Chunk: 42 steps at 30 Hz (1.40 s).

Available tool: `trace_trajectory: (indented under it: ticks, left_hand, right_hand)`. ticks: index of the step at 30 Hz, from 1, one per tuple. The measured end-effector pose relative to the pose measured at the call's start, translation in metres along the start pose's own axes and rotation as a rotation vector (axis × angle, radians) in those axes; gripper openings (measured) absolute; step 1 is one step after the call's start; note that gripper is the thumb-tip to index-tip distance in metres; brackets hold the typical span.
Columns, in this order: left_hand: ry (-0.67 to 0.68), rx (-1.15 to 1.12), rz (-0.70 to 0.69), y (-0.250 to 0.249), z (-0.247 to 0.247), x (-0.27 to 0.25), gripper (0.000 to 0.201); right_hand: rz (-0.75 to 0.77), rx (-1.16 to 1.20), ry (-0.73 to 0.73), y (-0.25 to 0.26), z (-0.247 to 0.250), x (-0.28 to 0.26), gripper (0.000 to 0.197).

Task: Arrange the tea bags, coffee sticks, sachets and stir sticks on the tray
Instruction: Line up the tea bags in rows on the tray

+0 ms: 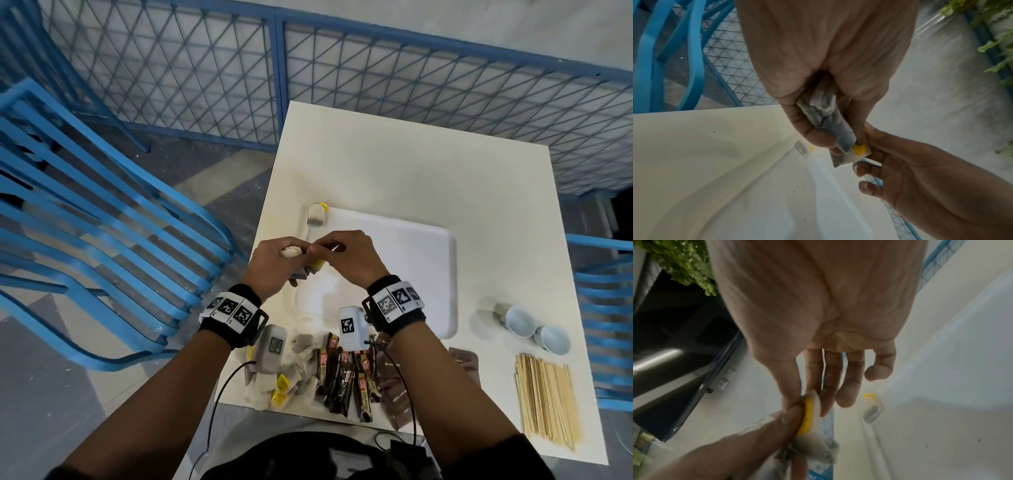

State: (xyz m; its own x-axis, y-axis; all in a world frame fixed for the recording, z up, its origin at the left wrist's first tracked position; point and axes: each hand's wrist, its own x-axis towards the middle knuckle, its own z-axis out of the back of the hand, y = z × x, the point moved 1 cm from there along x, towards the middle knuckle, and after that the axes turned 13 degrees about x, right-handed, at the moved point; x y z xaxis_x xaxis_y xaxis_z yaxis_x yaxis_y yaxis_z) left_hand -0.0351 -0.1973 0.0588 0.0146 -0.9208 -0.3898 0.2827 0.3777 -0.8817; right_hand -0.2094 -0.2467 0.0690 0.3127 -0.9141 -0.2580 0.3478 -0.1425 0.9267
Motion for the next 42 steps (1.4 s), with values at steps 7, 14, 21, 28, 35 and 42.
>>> trace_trajectory:
  ticks: [7, 14, 21, 28, 35, 42]
  left_hand:
    - [-0.023, -0.003, 0.005, 0.004, -0.008, -0.006, 0.017]
    - [-0.040, -0.101, 0.008, -0.002, -0.011, -0.014, 0.017]
    - [-0.059, -0.204, -0.084, -0.009, -0.010, -0.019, 0.011]
    - [-0.071, -0.190, -0.068, -0.008, -0.011, -0.016, 0.012]
    - [-0.130, -0.273, 0.007, -0.007, -0.012, -0.007, 0.018]
    - [-0.165, -0.313, 0.062, -0.008, -0.013, -0.004, 0.011]
  right_hand:
    - [-0.041, 0.174, -0.099, -0.005, 0.002, -0.006, 0.006]
    - [-0.186, 0.360, -0.015, 0.000, 0.009, -0.009, 0.011]
    - [-0.353, 0.611, 0.172, -0.014, 0.005, -0.013, 0.014]
    - [-0.376, 0.534, 0.200, -0.023, 0.005, -0.014, 0.014]
    - [-0.129, 0.357, -0.024, -0.016, 0.005, -0.014, 0.016]
    - [0.098, 0.211, -0.128, -0.009, -0.011, -0.014, 0.009]
